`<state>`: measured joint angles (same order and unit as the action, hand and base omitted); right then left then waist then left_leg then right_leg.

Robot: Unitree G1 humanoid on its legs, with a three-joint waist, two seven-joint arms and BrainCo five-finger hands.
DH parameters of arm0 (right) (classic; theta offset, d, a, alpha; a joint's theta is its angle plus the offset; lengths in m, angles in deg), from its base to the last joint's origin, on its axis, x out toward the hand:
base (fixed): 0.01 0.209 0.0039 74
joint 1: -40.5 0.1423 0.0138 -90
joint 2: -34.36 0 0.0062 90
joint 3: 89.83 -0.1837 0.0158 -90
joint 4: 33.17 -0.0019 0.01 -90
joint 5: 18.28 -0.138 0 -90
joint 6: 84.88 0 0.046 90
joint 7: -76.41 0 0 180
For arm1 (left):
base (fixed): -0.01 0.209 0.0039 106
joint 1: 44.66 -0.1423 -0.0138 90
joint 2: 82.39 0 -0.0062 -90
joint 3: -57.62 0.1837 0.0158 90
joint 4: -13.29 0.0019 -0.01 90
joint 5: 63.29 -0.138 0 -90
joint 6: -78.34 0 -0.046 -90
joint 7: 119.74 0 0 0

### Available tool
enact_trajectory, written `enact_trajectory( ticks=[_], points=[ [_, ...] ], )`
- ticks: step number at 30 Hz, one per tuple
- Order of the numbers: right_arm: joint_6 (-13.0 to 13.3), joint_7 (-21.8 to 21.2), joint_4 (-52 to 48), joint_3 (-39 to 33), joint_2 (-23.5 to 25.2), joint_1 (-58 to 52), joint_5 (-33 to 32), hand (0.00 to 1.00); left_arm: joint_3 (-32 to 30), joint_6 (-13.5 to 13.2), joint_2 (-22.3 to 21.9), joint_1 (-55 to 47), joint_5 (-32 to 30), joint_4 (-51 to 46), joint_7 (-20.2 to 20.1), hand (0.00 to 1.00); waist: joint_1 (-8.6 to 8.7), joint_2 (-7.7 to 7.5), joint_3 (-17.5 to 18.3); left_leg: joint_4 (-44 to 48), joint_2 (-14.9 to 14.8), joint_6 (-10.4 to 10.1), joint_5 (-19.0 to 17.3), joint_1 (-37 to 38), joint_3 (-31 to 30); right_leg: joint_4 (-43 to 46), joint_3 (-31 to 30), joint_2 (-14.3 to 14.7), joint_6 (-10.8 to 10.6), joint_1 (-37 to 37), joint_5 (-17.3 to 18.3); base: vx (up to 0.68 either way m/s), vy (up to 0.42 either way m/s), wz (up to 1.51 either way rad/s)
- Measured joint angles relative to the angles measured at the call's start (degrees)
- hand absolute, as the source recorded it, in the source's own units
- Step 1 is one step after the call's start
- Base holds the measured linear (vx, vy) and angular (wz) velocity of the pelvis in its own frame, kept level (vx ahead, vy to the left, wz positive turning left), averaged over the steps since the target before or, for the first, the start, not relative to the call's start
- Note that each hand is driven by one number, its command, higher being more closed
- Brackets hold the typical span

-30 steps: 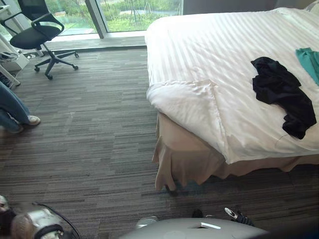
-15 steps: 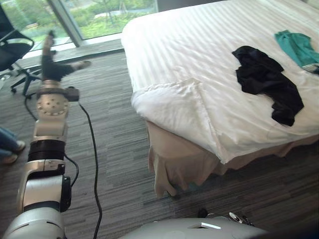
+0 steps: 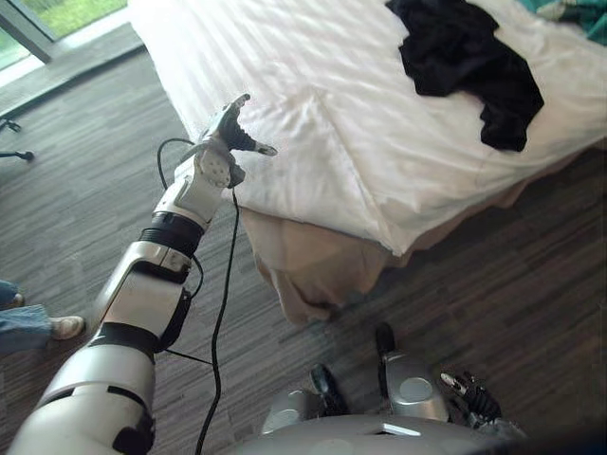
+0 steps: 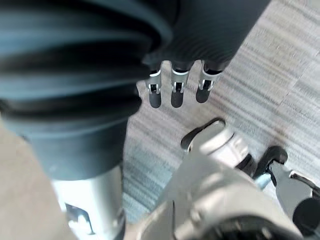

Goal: Tidy the bed and pick cloth on bed and put in laundry

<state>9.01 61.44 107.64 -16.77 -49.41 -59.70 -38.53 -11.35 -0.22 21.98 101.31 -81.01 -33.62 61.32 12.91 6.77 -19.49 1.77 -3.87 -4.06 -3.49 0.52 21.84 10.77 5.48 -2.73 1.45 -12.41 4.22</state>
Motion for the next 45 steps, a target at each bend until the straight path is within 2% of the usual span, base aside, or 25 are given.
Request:
enact_trajectory(
  ticks=[2, 3, 6, 7, 9, 10, 12, 15, 17, 19, 20, 21, 22, 23, 25, 27, 29, 31, 34, 35, 37, 41, 43, 45],
  points=[
    [0.4, -0.3, -0.4, 0.1, -0.7, 1.9, -1.3, 0.00, 1.0, 2.3, -0.1, 2.4, -2.1, 2.2, -1.5, 0.00, 0.84, -0.71, -2.6, 0.7, 0.4, 0.1, 0.1, -1.7, 0.5, 2.7, -0.6, -0.6, 0.1, -3.0, 0.4, -0.13, -0.014, -0.10],
    [0.8, -0.6, -0.9, 0.7, -0.9, 3.0, -2.4, 0.00, 0.9, 4.4, -0.2, 3.6, -2.3, 3.6, -2.3, 0.00, 0.83, -1.39, -4.1, 0.6, 0.5, 0.1, 0.1, -2.4, 1.6, 4.1, -1.7, -0.5, 0.1, -4.9, 0.5, -0.14, -0.023, -0.27],
    [1.6, -1.6, -4.9, 2.6, -1.3, 3.8, -5.7, 0.00, 0.8, 8.1, -0.3, 6.2, -8.9, 5.4, -3.4, 0.00, 1.03, -2.49, -6.1, 0.7, 0.6, 0.8, -0.3, -4.9, 4.5, 7.2, -2.4, -0.8, -0.2, -9.2, 1.0, -0.11, -0.031, -0.14],
    [1.5, -1.8, -5.6, 3.2, -1.6, 3.8, -6.2, 0.00, 0.8, 8.8, -0.4, 7.2, -9.9, 5.4, -4.0, 1.00, 1.07, -2.71, -6.5, 0.9, 0.4, 1.2, -0.6, -5.2, 5.2, 7.5, -2.3, -0.8, -0.2, -9.6, 1.1, -0.07, -0.027, 0.02],
    [1.6, -2.7, -8.3, 4.8, -1.8, 4.1, -7.5, 0.00, -0.1, 11.3, -0.8, 9.6, -15.0, 5.5, -7.6, 1.00, 0.47, -3.94, -7.5, 2.6, -0.2, 2.0, -1.7, -6.4, 7.4, 8.3, -2.7, -0.8, -0.2, -11.0, 1.2, -0.08, -0.026, -0.08],
    [2.2, -3.3, -9.8, 5.8, -2.2, 4.7, -7.7, 0.00, -0.9, 12.8, -1.2, 10.6, -21.1, 5.4, -11.4, 1.00, 0.37, -4.34, -7.7, 4.5, -0.9, 1.9, -3.0, -7.8, 8.7, 8.2, -3.0, -0.8, -0.7, -11.7, 1.1, -0.08, -0.029, -0.13],
    [2.3, -3.4, -10.8, 6.8, -2.6, 5.6, -7.7, 0.00, -0.9, 13.7, -1.2, 11.1, -26.2, 5.4, -14.6, 1.00, 0.34, -4.59, -7.9, 5.8, -1.6, 1.7, -3.8, -8.3, 10.3, 8.2, -3.3, -0.8, -0.9, -12.0, 0.9, -0.02, -0.004, -0.09],
    [2.4, -3.8, -13.4, 8.4, -2.7, 6.0, -7.7, 0.00, -0.8, 14.2, -1.3, 12.9, -29.0, 5.5, -18.2, 1.00, 0.05, -4.59, -7.9, 7.2, -2.2, 2.2, -4.4, -8.5, 12.0, 8.1, -3.8, -0.8, -0.8, -12.1, 0.2, 0.04, 0.033, -0.11],
    [2.4, -4.3, -14.0, 9.4, -2.6, 6.0, -7.6, 0.00, -0.7, 13.9, -1.4, 13.0, -27.9, 5.5, -17.5, 1.00, -0.09, -4.51, -7.8, 7.4, -2.2, 2.2, -4.6, -8.4, 12.3, 8.1, -4.0, -0.9, -0.9, -11.9, 0.1, 0.06, 0.046, -0.04],
    [2.4, -4.6, -13.8, 10.2, -2.5, 5.9, -7.5, 0.00, -0.6, 12.6, -1.6, 12.8, -23.4, 6.1, -15.5, 1.00, -0.21, -4.51, -7.8, 7.4, -2.2, 2.2, -4.6, -7.7, 12.3, 8.0, -3.6, -1.1, -0.9, -10.9, 0.1, 0.07, 0.040, 0.11],
    [2.4, -4.6, -13.8, 10.6, -2.5, 5.9, -7.5, 0.00, -0.4, 11.5, -2.0, 12.2, -19.5, 7.4, -14.6, 1.00, -0.48, -4.40, -7.6, 7.3, -2.2, 2.2, -4.6, -7.0, 12.3, 8.0, -3.0, -1.3, -1.0, -9.9, 0.1, 0.07, 0.039, 0.16],
    [2.4, -4.7, -13.7, 10.7, -2.4, 5.9, -7.2, 0.00, -0.3, 9.1, -2.4, 10.8, -14.2, 7.8, -12.0, 1.00, -0.87, -4.33, -7.0, 7.2, -2.1, 2.1, -4.6, -6.0, 12.3, 8.0, -2.8, -1.5, -1.3, -8.9, 0.4, 0.07, 0.038, 0.14],
    [2.4, -4.7, -13.7, 10.7, -2.3, 5.9, -7.1, 0.00, -0.3, 8.5, -2.4, 10.4, -13.1, 7.8, -11.4, 1.00, -0.97, -4.32, -6.8, 7.2, -2.1, 2.1, -4.6, -5.8, 12.3, 8.0, -2.7, -1.5, -1.4, -8.7, 0.4, 0.08, 0.037, 0.17],
    [2.4, -4.7, -12.9, 10.8, -2.1, 5.8, -5.8, 0.00, -0.4, 4.7, -2.9, 6.2, -7.5, 7.4, -8.6, 1.00, -1.47, -4.16, -4.8, 6.8, -1.9, 2.0, -4.4, -5.1, 12.0, 8.1, -1.9, -1.8, -1.5, -7.9, 0.8, 0.07, 0.037, 0.24],
    [2.2, -4.5, -10.6, 10.9, -1.5, 5.6, -4.1, 0.00, -0.3, 0.4, -3.5, -2.0, -0.9, 4.3, -7.0, 1.00, -1.54, -4.22, -2.4, 5.4, -1.1, 1.7, -3.6, -2.8, 9.9, 8.1, 0.4, -2.9, -1.7, -4.9, 2.1, 0.09, 0.031, 0.49],
    [2.0, -4.3, -8.3, 10.7, -1.3, 5.3, -3.0, 0.00, -0.3, -1.2, -3.8, -8.0, 1.6, 0.6, -7.1, 1.00, -1.73, -3.82, -0.4, 4.4, -0.5, 0.9, -2.8, -1.8, 7.9, 8.0, 1.9, -3.7, -1.9, -3.3, 2.7, 0.06, 0.021, 0.58],
    [1.4, -3.1, -5.7, 10.0, -1.1, 4.5, -2.1, 0.00, -0.3, -2.4, -3.8, -14.7, 4.7, -5.2, -8.4, 1.00, -3.06, -3.32, 1.4, 3.2, 0.0, 0.2, -1.6, -0.6, 5.3, 6.7, 3.9, -4.4, -1.9, -0.8, 2.7, 0.06, 0.007, 0.60],
    [-0.2, -1.2, -3.5, 8.1, 0.0, 3.0, -1.1, 0.00, -0.8, -2.9, -3.5, -23.9, 8.9, -14.1, -10.7, 1.00, -4.91, -2.09, 4.0, 2.2, 0.0, 0.2, -1.5, 0.2, 2.1, 3.8, 6.7, -4.3, -1.9, 2.4, 2.7, 0.06, -0.004, 0.58],
    [-2.1, 1.0, -0.7, 7.8, 0.5, 2.7, -0.8, 0.00, -3.6, -3.2, -3.8, -34.7, 16.3, -24.8, -12.6, 1.00, -6.41, -1.51, 6.6, 1.9, 0.1, 0.2, -1.4, 1.5, -0.7, 0.1, 8.2, -4.0, -2.6, 6.5, 2.2, 0.05, 0.004, 0.37],
    [-2.3, 1.4, -0.2, 7.6, 0.7, 2.7, -0.8, 0.00, -4.4, -3.2, -4.4, -36.8, 17.4, -26.7, -12.9, 0.00, -6.51, -1.40, 7.2, 1.7, 0.1, 0.2, -1.4, 2.0, -1.0, -0.9, 8.4, -3.8, -2.7, 7.4, 1.9, 0.07, 0.007, 0.17],
    [-2.9, 2.2, 1.6, 6.3, 0.8, 2.1, 0.7, 0.00, -6.6, -2.7, -7.5, -43.1, 19.6, -30.6, -14.4, 0.00, -7.12, -0.50, 10.2, 0.4, 0.2, 0.4, -1.3, 3.2, -2.7, -5.2, 9.5, -3.1, -3.1, 10.4, 0.4, 0.07, 0.007, 0.12],
    [-3.2, 2.8, 4.3, 5.9, 1.1, 1.3, 2.7, 0.00, -9.4, -1.3, -12.2, -50.5, 22.5, -30.7, -13.9, 0.00, -7.90, -0.37, 12.1, 0.2, 0.3, 0.4, -1.3, 3.5, -5.8, -10.9, 10.0, -1.9, -3.4, 13.9, -1.8, 0.05, -0.020, 0.08],
    [-3.4, 2.9, 5.2, 4.7, 1.7, 1.3, 3.7, 0.00, -11.0, -0.6, -15.0, -53.0, 25.1, -28.2, -11.7, 0.00, -8.64, -0.67, 12.2, 0.1, 0.2, 0.4, -1.3, 3.6, -7.2, -12.7, 10.6, -1.6, -3.4, 15.0, -2.4, 0.04, -0.024, 0.13],
    [-3.5, 2.9, 7.2, 4.0, 2.1, 1.5, 3.7, 0.00, -13.3, -0.5, -18.1, -54.2, 31.9, -22.6, -8.2, 0.00, -10.28, -1.63, 12.7, 0.0, 0.2, 0.4, -1.3, 3.9, -8.3, -13.9, 11.4, -1.0, -3.2, 15.8, -2.8, 0.05, -0.028, 0.15]
  ],
)
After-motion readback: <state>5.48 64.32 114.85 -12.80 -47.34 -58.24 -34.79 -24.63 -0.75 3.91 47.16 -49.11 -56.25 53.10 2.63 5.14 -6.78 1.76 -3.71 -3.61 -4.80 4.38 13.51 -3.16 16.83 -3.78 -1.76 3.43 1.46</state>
